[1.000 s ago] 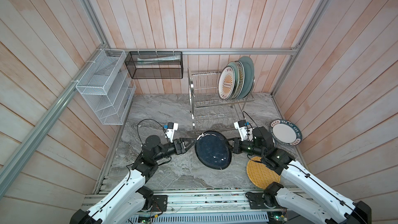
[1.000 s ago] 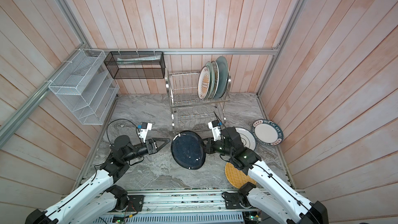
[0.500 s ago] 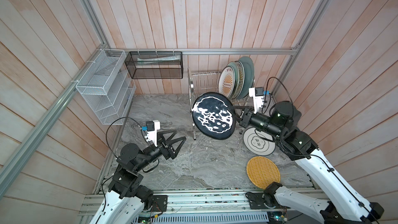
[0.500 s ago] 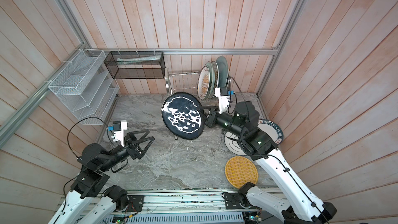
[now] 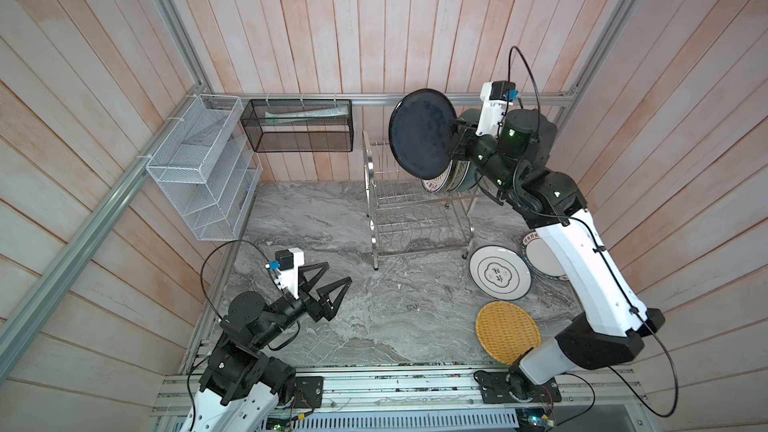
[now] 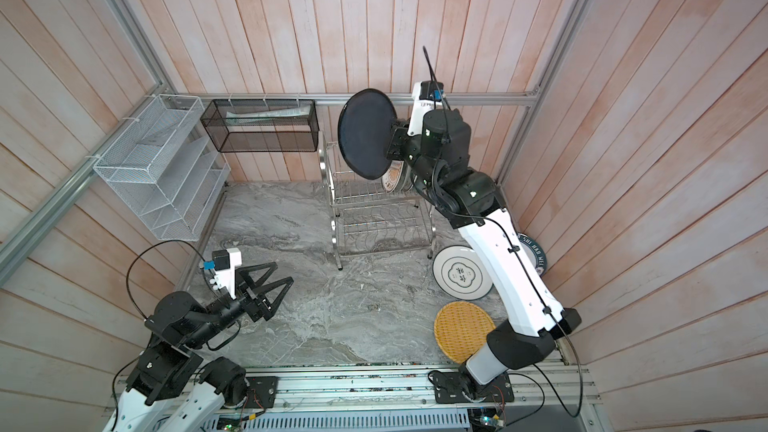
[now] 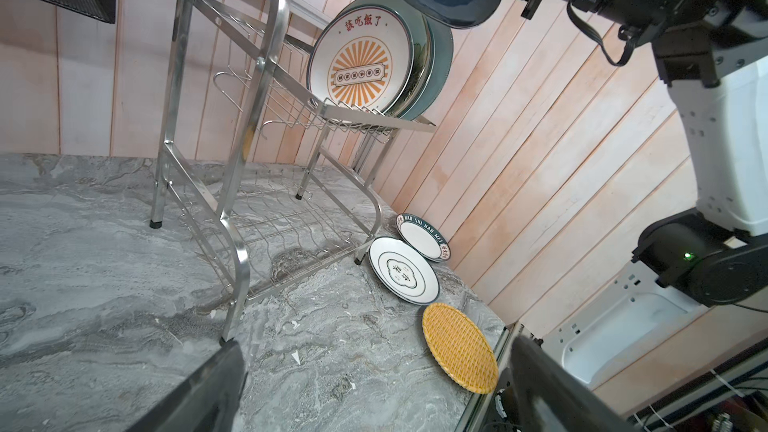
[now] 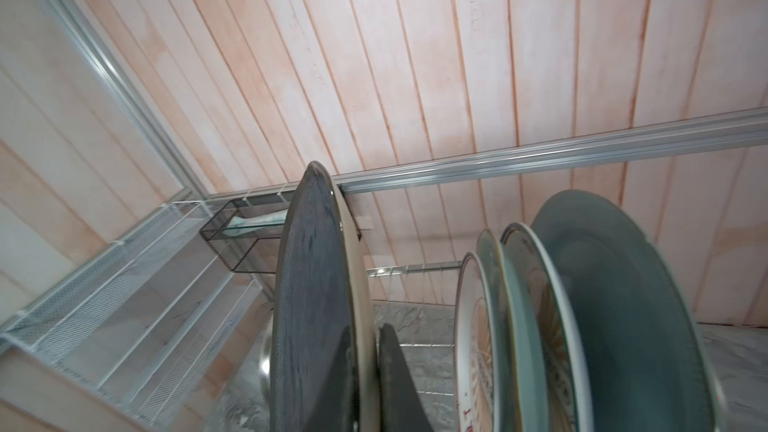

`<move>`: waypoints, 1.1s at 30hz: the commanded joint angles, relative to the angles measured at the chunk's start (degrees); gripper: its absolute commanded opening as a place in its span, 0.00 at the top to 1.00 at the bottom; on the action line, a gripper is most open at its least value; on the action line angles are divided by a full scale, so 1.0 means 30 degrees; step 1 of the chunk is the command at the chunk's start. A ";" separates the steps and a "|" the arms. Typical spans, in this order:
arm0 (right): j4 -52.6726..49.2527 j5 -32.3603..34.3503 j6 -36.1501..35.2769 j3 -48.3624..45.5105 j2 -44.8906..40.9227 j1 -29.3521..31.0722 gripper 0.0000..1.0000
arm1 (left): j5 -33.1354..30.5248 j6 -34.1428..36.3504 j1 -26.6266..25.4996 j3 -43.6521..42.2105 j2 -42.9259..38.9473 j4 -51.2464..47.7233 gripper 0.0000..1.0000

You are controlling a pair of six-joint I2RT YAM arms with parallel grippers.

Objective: Load the plates into the dish rack
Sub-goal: 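Carry the dark blue plate to the rack with the right gripper while the left withdraws, then lower the dark blue plate into the rack slot in front of the other plates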

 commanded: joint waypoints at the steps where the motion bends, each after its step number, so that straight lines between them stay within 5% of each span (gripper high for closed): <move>1: -0.0023 0.4669 -0.2012 0.2594 0.1246 0.0801 1.00 | -0.0521 0.0306 0.0066 -0.0105 -0.0151 -0.0705 0.00; 12: 0.0166 0.9839 -0.6505 0.5062 0.4637 0.1692 1.00 | -0.0353 0.0374 0.0062 -0.0596 -0.1331 -0.0528 0.00; 21: -0.0057 1.0117 -0.7613 0.4880 0.5530 0.1694 1.00 | 0.2685 0.0447 0.0182 -0.1089 -0.1717 0.0960 0.00; 33: -0.0116 0.9816 -0.7674 0.4212 0.5947 0.1643 1.00 | 0.2628 0.0325 0.0396 -0.1321 -0.2373 0.1196 0.00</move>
